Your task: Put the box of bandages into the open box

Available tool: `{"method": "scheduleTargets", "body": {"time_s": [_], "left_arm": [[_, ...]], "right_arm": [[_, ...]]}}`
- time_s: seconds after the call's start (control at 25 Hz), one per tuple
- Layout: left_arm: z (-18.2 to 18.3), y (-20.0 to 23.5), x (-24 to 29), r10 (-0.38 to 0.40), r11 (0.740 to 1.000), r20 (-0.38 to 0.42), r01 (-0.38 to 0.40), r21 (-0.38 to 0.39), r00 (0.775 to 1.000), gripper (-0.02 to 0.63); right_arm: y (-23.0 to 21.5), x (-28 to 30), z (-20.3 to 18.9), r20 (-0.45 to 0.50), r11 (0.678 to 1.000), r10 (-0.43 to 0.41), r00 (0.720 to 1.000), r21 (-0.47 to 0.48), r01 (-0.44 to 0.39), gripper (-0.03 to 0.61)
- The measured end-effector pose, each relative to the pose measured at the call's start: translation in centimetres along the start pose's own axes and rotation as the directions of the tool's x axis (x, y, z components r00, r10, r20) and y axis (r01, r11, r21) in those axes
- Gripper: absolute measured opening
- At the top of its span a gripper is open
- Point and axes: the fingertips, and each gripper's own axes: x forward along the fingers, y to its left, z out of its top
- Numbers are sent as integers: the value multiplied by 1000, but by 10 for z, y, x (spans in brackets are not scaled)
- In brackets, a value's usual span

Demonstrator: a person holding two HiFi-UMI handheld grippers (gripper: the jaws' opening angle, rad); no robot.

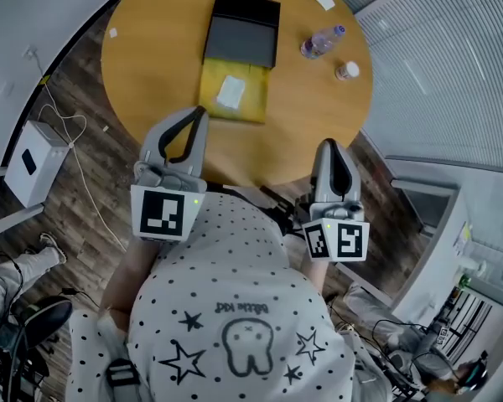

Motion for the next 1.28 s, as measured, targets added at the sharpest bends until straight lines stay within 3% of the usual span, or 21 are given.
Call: {"method": "scheduleTargets", "body": {"time_s": [0.48,1.28], "left_arm": [[-10,-4,2,-16,999,-20,16,-29,1000,11],[-11,-6,5,-31,999,-32,31,-14,999,12]], "right_arm": [[3,1,-1,-9,1000,10,1000,0,-10,5],[2,2,-3,-15,1000,6,1000,8,-6,5]]}}
